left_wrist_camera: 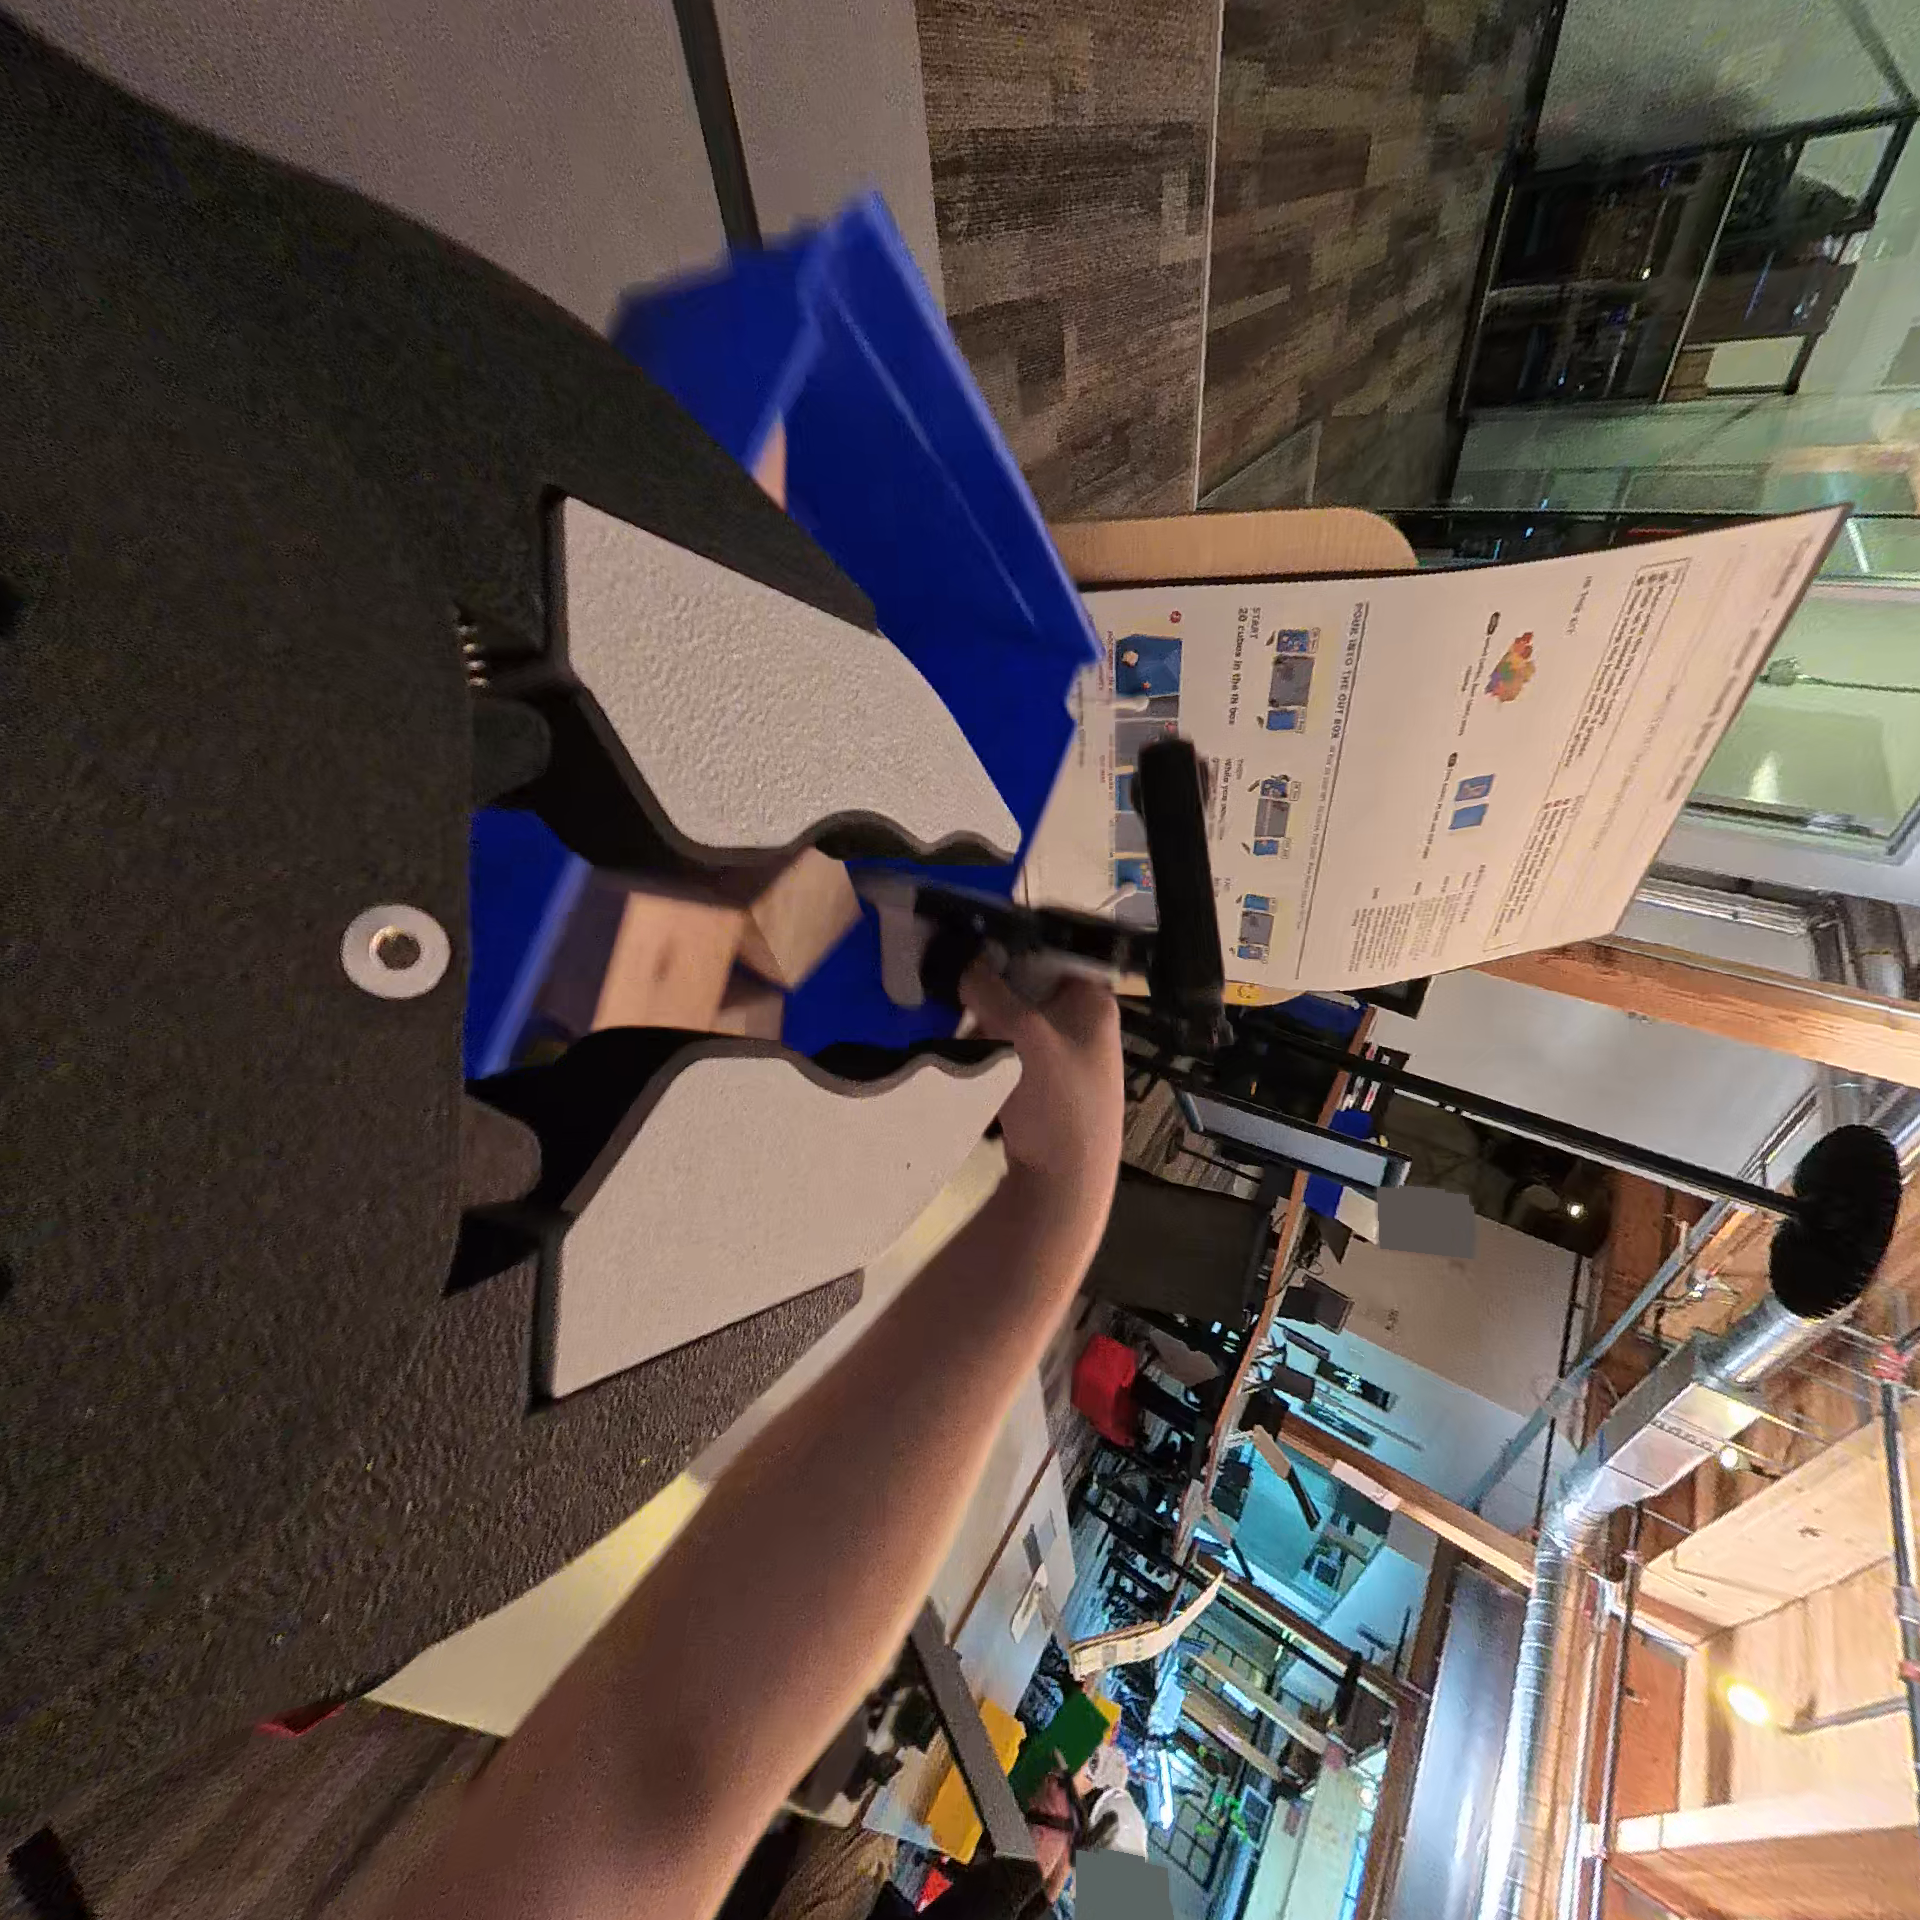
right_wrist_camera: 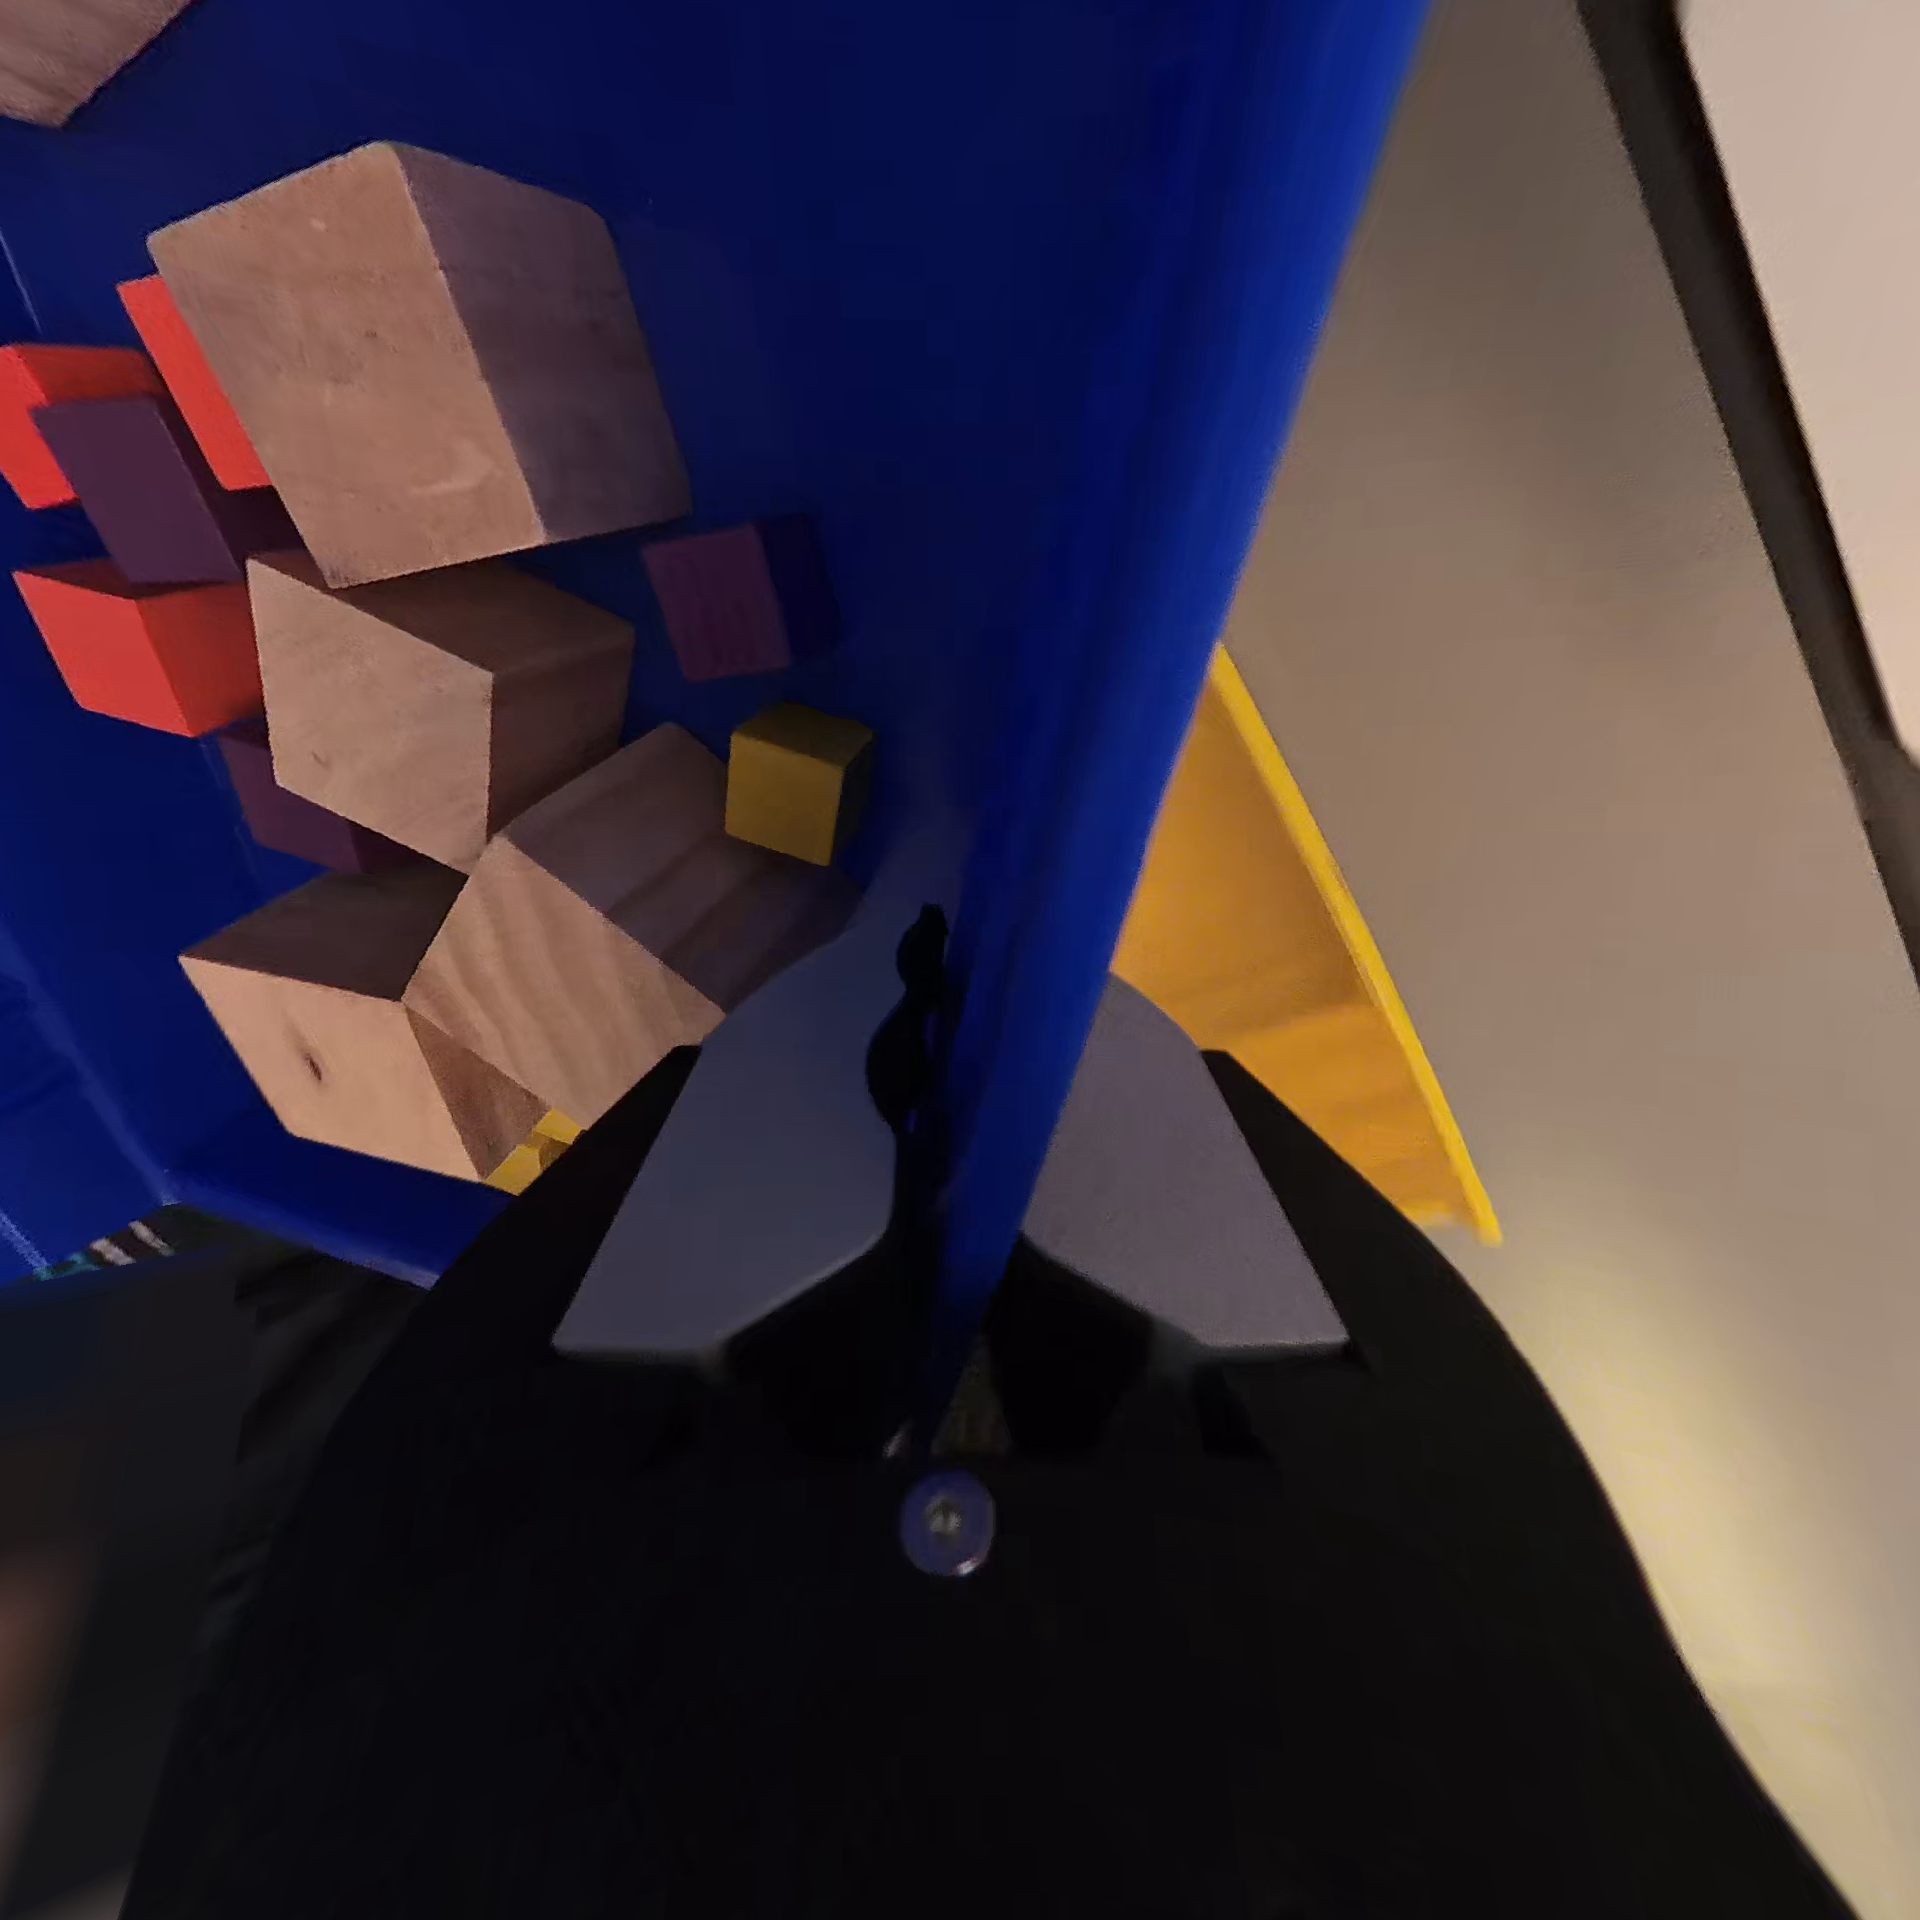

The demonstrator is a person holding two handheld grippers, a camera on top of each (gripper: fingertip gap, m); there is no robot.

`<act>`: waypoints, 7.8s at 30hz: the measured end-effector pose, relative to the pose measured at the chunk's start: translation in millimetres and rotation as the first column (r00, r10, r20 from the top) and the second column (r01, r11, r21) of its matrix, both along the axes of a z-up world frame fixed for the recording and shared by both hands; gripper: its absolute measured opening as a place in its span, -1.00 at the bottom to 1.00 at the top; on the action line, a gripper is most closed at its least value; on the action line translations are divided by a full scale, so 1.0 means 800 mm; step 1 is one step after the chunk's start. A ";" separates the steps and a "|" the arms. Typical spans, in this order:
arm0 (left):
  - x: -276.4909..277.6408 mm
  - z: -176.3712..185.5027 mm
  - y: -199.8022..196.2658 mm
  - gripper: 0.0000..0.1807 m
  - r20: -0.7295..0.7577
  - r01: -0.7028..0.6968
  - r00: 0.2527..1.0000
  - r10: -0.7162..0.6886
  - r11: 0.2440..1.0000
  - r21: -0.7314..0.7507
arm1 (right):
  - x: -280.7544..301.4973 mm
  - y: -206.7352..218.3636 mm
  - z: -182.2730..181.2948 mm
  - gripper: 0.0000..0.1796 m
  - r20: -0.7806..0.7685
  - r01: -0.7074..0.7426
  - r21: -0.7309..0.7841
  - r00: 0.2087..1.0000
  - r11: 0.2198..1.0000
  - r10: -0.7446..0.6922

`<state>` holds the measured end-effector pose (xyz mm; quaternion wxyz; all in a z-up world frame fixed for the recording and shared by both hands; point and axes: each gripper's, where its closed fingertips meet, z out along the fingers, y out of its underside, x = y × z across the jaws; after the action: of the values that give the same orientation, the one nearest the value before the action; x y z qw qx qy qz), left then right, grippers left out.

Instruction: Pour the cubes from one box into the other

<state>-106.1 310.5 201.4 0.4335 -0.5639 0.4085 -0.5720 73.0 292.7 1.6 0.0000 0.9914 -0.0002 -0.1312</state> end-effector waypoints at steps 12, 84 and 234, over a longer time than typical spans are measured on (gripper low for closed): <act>-0.027 0.010 0.002 -0.65 0.041 -0.043 0.998 0.042 0.999 0.024 | -0.164 0.173 -0.098 -0.94 -0.126 -0.091 0.018 0.988 0.996 0.092; 0.028 -0.034 -0.004 -0.60 -0.213 -0.103 0.968 0.130 0.986 0.133 | 0.351 -0.459 -0.099 -0.76 0.282 0.567 0.424 0.658 0.706 -0.698; 0.558 -0.168 -0.253 -0.90 -0.189 0.008 0.979 0.073 0.919 0.394 | 0.410 -0.440 0.147 -0.93 0.339 0.125 0.910 0.327 0.396 -0.882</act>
<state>340.3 108.2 67.0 0.5039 -0.5268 0.5470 -0.4116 401.2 -59.6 119.3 -0.4596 0.7539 -0.3019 0.3596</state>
